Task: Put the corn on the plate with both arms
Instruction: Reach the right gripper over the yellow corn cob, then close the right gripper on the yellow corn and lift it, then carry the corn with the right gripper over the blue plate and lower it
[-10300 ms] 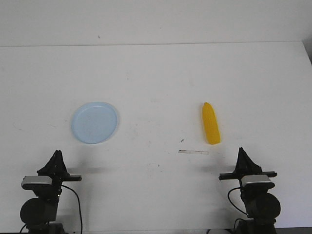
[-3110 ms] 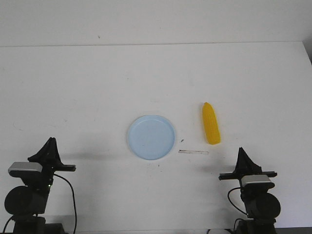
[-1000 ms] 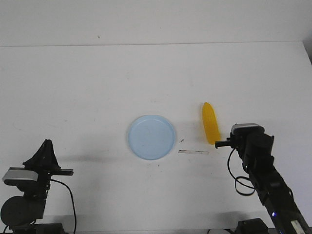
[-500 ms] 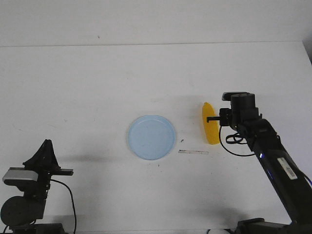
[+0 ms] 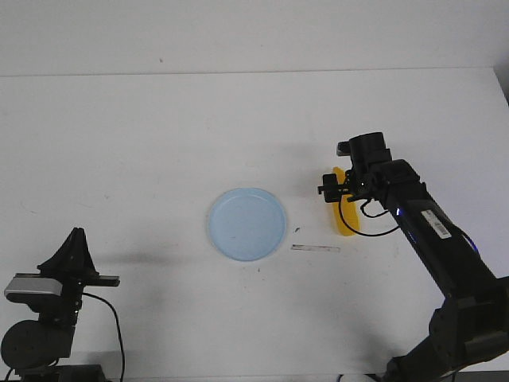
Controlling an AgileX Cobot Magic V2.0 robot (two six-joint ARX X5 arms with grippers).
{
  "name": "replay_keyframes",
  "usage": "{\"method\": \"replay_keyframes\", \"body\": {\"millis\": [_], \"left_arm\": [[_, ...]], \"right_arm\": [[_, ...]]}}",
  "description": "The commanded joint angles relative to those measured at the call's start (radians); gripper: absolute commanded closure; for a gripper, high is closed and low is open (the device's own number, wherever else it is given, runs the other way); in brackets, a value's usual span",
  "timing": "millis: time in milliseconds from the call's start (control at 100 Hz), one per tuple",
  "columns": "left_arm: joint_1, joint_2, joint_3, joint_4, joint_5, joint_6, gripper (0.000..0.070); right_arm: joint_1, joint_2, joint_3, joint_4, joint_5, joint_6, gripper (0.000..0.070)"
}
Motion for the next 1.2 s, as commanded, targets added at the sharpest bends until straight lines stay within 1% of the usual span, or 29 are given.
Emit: {"method": "replay_keyframes", "body": {"millis": [0,440,490,540,560,590,670,740,990,1090,1190], "left_arm": [[0.002,-0.001,0.008,0.010,-0.002,0.009,0.0698],[0.002,-0.001,0.008,0.010,-0.002,0.009,0.0698],[0.002,-0.001,0.008,0.010,-0.002,0.009,0.0698],[0.002,-0.001,0.008,0.010,-0.002,0.009,0.0698],[0.002,-0.001,0.008,0.010,-0.002,0.009,0.0698],[0.002,-0.001,0.008,0.010,-0.002,0.009,0.0698],[0.002,-0.001,0.008,0.010,-0.002,0.009,0.0698],[0.002,-0.001,0.008,0.010,-0.002,0.009,0.0698],[0.002,-0.001,0.008,0.010,-0.002,0.009,0.0698],[0.002,-0.001,0.008,0.010,-0.002,0.009,0.0698],[0.002,-0.001,0.008,0.010,-0.002,0.009,0.0698]], "right_arm": [[0.006,0.038,0.020,-0.002,0.000,0.012,0.0154],[0.006,0.143,0.018,-0.028,0.001,0.010,0.0162],[0.007,0.145,0.018,-0.030,0.001,0.010,0.0189],[0.007,0.148,0.018,-0.031,0.001,0.010,0.0265],[0.007,0.148,0.018,-0.033,0.001,0.010,0.0305],[0.006,0.149,0.018,-0.035,0.001,0.010,0.0334],[0.007,0.148,0.018,-0.039,0.001,0.010,0.0347],[0.006,0.149,0.018,-0.040,0.001,0.010,0.0373],[0.007,0.147,0.027,-0.040,0.002,0.010,0.0377],[0.008,0.133,0.057,-0.048,-0.001,0.012,0.0377],[0.030,0.120,0.108,-0.062,-0.020,0.014,0.0377]]}}
